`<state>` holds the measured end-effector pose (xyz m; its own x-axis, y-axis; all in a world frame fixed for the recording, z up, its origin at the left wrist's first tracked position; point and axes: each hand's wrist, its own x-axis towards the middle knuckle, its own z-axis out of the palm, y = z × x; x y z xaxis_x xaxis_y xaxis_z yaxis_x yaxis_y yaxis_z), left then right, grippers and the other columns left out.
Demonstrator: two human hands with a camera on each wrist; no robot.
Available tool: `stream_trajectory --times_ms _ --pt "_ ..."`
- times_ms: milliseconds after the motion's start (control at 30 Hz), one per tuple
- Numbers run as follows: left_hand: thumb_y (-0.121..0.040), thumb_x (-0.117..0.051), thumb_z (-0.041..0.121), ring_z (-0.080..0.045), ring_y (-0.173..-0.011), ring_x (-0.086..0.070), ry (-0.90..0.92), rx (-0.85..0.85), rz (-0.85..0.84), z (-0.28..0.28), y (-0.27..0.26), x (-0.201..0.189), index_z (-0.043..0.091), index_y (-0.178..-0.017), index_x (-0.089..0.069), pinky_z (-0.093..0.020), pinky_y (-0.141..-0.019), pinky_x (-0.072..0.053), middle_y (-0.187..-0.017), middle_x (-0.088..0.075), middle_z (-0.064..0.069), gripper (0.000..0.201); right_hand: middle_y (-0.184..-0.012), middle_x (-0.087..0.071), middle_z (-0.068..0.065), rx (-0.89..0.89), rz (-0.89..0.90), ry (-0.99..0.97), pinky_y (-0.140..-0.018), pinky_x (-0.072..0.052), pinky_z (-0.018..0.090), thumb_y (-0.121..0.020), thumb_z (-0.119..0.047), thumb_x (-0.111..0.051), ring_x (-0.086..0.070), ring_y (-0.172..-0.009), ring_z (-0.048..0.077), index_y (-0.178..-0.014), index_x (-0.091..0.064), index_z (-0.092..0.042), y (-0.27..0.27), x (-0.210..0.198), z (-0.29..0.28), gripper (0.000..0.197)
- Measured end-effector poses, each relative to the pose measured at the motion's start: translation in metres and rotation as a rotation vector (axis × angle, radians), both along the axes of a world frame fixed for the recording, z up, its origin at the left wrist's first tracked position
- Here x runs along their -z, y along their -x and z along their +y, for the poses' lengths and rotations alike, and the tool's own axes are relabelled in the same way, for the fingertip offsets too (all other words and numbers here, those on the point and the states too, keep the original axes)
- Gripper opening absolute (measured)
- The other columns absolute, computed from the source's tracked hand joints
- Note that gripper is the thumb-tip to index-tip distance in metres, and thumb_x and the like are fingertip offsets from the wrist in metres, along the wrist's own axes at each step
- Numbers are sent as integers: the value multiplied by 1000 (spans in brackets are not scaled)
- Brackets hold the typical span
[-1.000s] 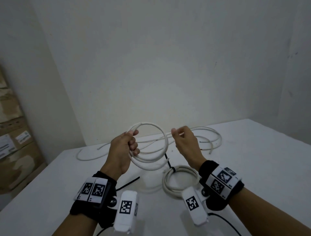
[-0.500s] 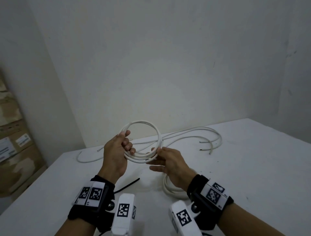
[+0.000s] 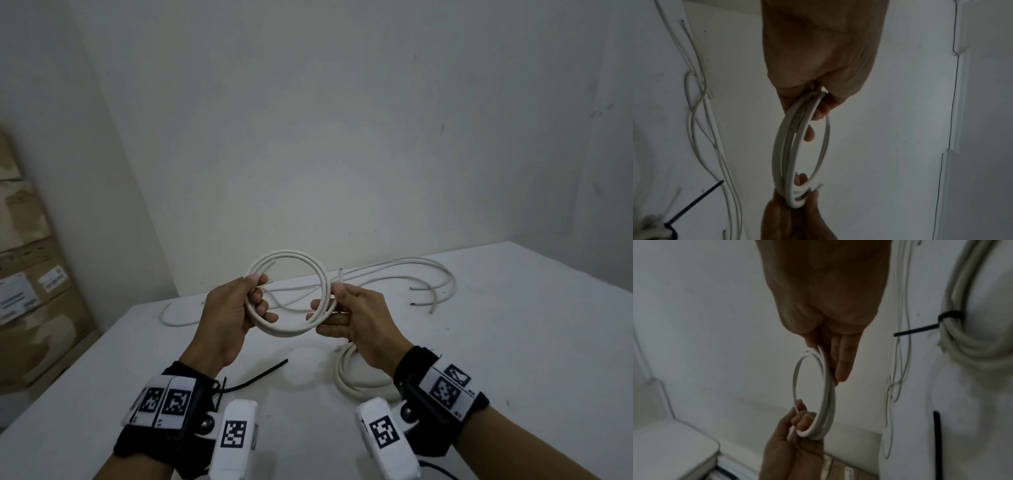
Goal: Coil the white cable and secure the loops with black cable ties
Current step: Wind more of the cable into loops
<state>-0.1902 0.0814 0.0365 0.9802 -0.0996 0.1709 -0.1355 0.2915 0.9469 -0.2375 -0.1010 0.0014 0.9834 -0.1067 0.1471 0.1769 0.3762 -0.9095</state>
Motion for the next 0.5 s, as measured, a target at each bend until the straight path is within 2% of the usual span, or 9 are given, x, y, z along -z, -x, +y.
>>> stream_trajectory --times_ms 100,200,333,433,500 --pt "-97 -48 12 -11 -45 -46 24 13 38 2 -2 1 1 -94 -63 -25 -46 -50 -54 -47 1 19 -91 -68 29 -12 -53 171 -59 -59 36 -99 -19 -48 -71 -70 32 -100 -60 12 -2 1 -2 33" --pt "-97 -47 12 -10 -44 -43 19 28 63 3 -4 2 1 -95 -61 -23 -44 -46 -53 -45 3 18 -85 -61 27 -3 -56 269 -54 -58 32 -99 -14 -47 -71 -64 31 -97 -54 19 -2 3 -3 33" --pt "-99 -45 13 -10 -43 -41 28 55 78 1 -4 4 2 -95 -60 -22 -42 -42 -54 -43 3 18 -85 -64 29 36 -57 310 -51 -57 31 -99 -13 -47 -69 -58 29 -97 -57 17 -3 4 -1 31" --pt "-100 -43 16 -8 -41 -36 116 50 95 -6 -4 8 4 -93 -57 -20 -37 -36 -54 -40 3 19 -79 -67 20 77 -47 244 -53 -57 30 -100 -15 -46 -64 -57 25 -95 -61 13 -3 7 6 32" --pt "-102 -40 16 -6 -38 -33 182 25 100 -11 -3 10 6 -90 -55 -18 -35 -31 -51 -39 5 22 -77 -68 14 86 -26 175 -55 -55 27 -100 -16 -45 -63 -61 22 -91 -63 6 -3 9 11 30"
